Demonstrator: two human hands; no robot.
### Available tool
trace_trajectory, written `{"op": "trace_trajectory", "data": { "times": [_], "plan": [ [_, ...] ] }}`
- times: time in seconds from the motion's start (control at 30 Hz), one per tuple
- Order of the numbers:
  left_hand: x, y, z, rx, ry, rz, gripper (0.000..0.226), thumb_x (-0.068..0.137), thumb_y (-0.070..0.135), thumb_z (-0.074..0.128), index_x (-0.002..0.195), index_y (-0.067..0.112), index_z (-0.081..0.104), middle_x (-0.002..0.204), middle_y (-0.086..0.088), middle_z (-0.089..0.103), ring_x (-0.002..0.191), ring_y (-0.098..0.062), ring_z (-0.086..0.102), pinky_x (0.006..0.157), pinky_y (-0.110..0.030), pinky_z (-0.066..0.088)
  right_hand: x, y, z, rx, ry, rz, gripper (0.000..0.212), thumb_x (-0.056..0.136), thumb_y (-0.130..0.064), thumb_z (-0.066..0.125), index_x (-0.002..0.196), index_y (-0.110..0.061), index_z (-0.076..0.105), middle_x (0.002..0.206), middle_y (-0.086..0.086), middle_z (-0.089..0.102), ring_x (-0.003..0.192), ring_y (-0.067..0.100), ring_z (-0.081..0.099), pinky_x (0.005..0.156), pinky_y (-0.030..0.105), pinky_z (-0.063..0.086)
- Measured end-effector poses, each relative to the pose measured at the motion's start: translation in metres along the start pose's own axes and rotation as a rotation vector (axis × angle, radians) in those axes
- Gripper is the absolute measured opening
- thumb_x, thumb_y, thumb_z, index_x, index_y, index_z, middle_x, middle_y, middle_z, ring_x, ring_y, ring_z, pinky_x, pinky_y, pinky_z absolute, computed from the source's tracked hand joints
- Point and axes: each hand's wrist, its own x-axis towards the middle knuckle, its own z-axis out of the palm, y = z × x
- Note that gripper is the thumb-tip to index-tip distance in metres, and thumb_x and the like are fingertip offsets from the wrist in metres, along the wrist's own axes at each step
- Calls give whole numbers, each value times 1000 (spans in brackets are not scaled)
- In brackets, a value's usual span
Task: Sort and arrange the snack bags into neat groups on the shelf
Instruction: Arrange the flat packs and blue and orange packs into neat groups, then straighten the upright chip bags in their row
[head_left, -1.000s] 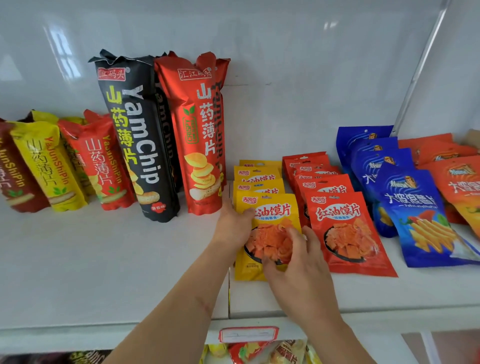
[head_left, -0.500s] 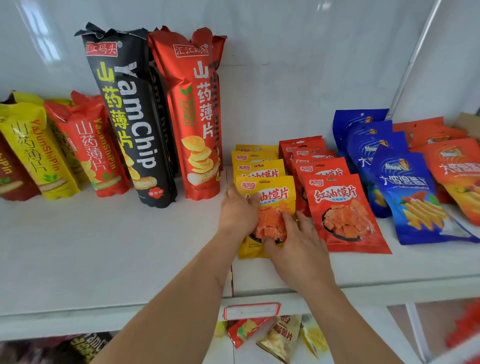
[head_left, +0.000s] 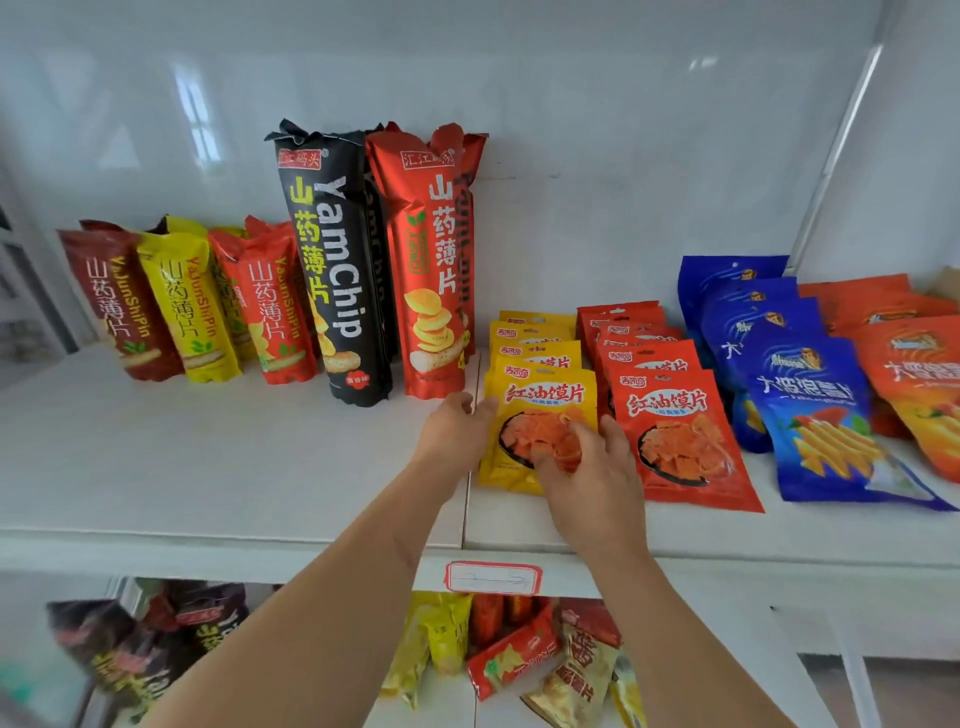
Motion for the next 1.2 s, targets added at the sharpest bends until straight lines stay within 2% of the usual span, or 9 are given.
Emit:
{"op": "trace_trajectory", "data": {
  "times": [0.37, 0.5, 0.6, 0.7, 0.83, 0.93, 1.0, 1.1, 1.2],
  "plan": [
    [-6, -39, -64, 101, 230, 17, 48, 102, 38, 52, 143, 13, 51, 143, -7, 56, 128, -28, 53, 97, -32, 41, 0, -31, 3, 7, 117, -219, 40, 91, -46, 59, 124, -22, 61, 131, -1, 57, 126, 22, 47, 104, 44, 38],
    [15, -53, -84, 64, 402, 107, 48, 97, 31, 61, 139, 10, 51, 136, -9, 53, 125, -31, 51, 102, -40, 43, 15, -63, 11, 31, 32, -230, 49, 92, -51, 55, 131, -22, 55, 134, -1, 56, 126, 22, 47, 105, 39, 38],
    [34, -60, -104, 24, 471, 141, 64, 93, 32, 68, 146, 9, 39, 146, -10, 42, 136, -29, 41, 111, -42, 37, 35, -95, 20, 116, -42, -217, 60, 92, -57, 54, 140, -23, 47, 141, -2, 50, 130, 20, 45, 104, 37, 40],
    [61, -66, -122, -20, 410, 146, 89, 87, 37, 74, 156, 10, 24, 157, -9, 32, 146, -28, 29, 119, -47, 31, 64, -125, 35, 234, -87, -162, 65, 88, -55, 60, 142, -22, 44, 137, -4, 51, 128, 18, 48, 94, 29, 38],
    [88, -74, -135, -125, 291, 145, 113, 73, 49, 78, 159, 18, 13, 157, -4, 35, 147, -24, 29, 118, -49, 33, 94, -148, 62, 335, -28, -69, 76, 80, -60, 67, 143, -25, 41, 136, -2, 52, 123, 20, 52, 100, 45, 48],
    [100, -82, -134, -184, 207, 143, 123, 58, 57, 78, 158, 31, 12, 152, 0, 41, 143, -21, 36, 116, -47, 38, 104, -156, 80, 385, 23, -7, 84, 75, -60, 70, 144, -25, 37, 137, -2, 49, 125, 21, 50, 101, 47, 47],
    [108, -88, -132, -217, 165, 155, 121, 50, 58, 78, 154, 36, 20, 147, 4, 45, 137, -19, 44, 111, -47, 44, 108, -158, 93, 407, 50, 33, 90, 71, -59, 72, 145, -25, 35, 139, -1, 48, 127, 23, 49, 101, 46, 46],
    [116, -95, -130, -276, 114, 184, 107, 49, 47, 81, 144, 37, 31, 136, 5, 53, 122, -17, 57, 101, -44, 53, 111, -157, 109, 435, 67, 30, 78, 70, -51, 74, 137, -31, 40, 129, -4, 55, 117, 22, 56, 94, 41, 51],
    [120, -98, -129, -291, 84, 175, 94, 57, 35, 83, 137, 37, 35, 132, 3, 56, 117, -16, 60, 97, -40, 55, 118, -157, 110, 474, 57, 53, 68, 80, -36, 76, 138, -28, 41, 123, -6, 56, 103, 13, 58, 70, 16, 47]
  ]
}}
